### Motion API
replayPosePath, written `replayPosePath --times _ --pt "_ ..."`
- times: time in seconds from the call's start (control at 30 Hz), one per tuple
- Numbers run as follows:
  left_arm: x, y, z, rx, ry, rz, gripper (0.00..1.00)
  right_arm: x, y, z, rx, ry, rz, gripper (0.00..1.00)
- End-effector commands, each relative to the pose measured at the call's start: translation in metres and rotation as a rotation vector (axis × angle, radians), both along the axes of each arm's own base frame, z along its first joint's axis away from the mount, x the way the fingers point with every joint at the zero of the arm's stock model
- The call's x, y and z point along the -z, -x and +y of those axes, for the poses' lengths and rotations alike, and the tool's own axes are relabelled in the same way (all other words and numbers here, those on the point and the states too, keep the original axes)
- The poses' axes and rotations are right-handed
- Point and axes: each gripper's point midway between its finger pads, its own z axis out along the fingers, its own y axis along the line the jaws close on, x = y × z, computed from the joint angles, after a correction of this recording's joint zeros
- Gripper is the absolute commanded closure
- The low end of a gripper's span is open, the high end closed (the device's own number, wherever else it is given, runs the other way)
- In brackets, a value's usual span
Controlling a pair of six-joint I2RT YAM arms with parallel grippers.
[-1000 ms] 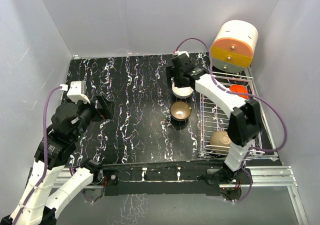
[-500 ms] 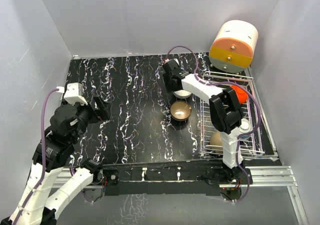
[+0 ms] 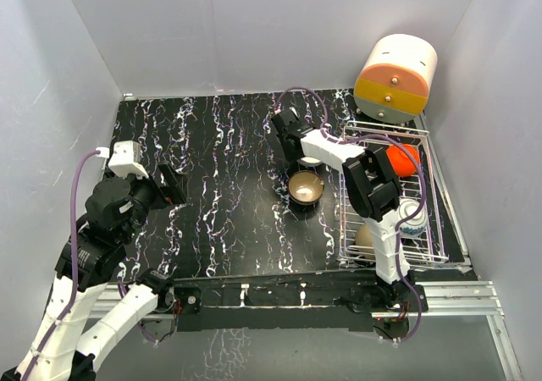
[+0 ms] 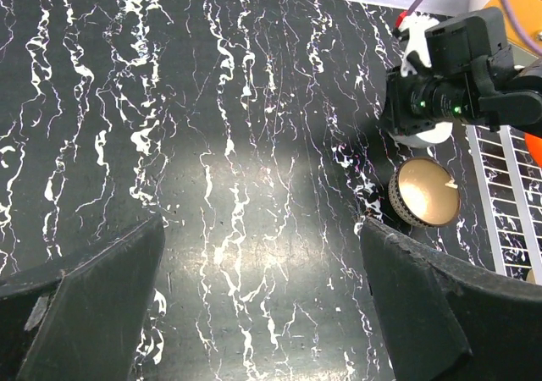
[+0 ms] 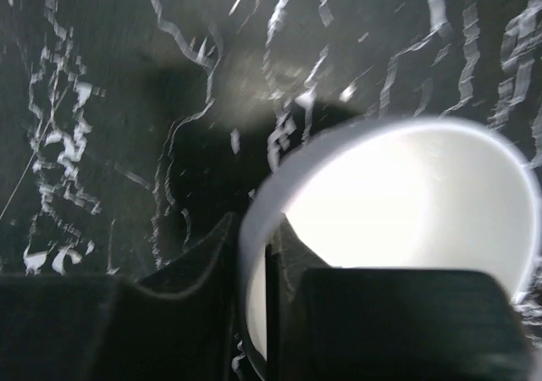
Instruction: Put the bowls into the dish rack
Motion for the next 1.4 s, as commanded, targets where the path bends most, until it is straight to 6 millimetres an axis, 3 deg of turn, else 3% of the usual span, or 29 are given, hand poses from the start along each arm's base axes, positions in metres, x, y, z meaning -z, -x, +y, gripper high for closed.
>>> replayPosePath --times 0.0,0.13,0.23,0.33,0.37,0.4,0.47,0.53,0.73,0.87,1.07,1.27,1.37 --pt "0.002 0.001 0.004 -0.009 -0.022 -0.002 0.03 -0.019 -0.019 0.013 -0.006 -0.051 -0.085 0.92" --pt "0.004 0.001 0.004 -0.009 -0.022 0.0 0.03 -0.028 -0.017 0.021 -0.022 -0.103 -0.092 0.92" --pt "0.004 0.0 0.003 -0.006 -0.022 0.001 0.03 -0.054 -0.013 0.041 -0.087 -0.226 -0.13 0.92" --pt "0.001 -0.001 0.002 -0.005 -0.022 -0.004 0.03 -0.098 -0.006 0.065 -0.185 -0.394 -0.204 0.92" --pt "0.001 -0.001 0.002 -0.003 -0.021 -0.006 0.03 -0.126 -0.003 0.073 -0.22 -0.462 -0.254 0.92" --pt "0.0 -0.002 0.002 -0.003 -0.021 -0.006 0.03 -0.133 0.003 0.076 -0.242 -0.504 -0.258 0.92" --pt "-0.001 -0.002 0.001 0.002 -0.02 -0.007 0.03 -0.179 0.012 0.081 -0.286 -0.614 -0.343 0.92" --pt "-0.001 -0.001 0.001 0.004 -0.018 -0.009 0.03 -0.22 0.025 0.074 -0.308 -0.711 -0.42 0.92" --pt "0.0 0.0 -0.001 0.017 -0.014 -0.009 0.03 -0.275 0.054 0.013 -0.274 -0.988 -0.482 0.92" --pt "0.001 0.0 -0.005 0.035 -0.008 -0.007 0.03 -0.285 0.07 -0.041 -0.202 -1.064 -0.515 0.92" --pt "-0.002 -0.001 -0.011 0.063 0.004 -0.009 0.03 -0.283 0.097 -0.107 -0.11 -1.176 -0.534 0.92" --pt "-0.002 0.001 -0.014 0.079 0.013 -0.005 0.03 -0.258 0.127 -0.139 -0.058 -1.397 -0.478 0.92" --pt "-0.004 0.002 -0.015 0.082 0.02 -0.008 0.03 -0.247 0.136 -0.144 -0.04 -1.503 -0.448 0.92"
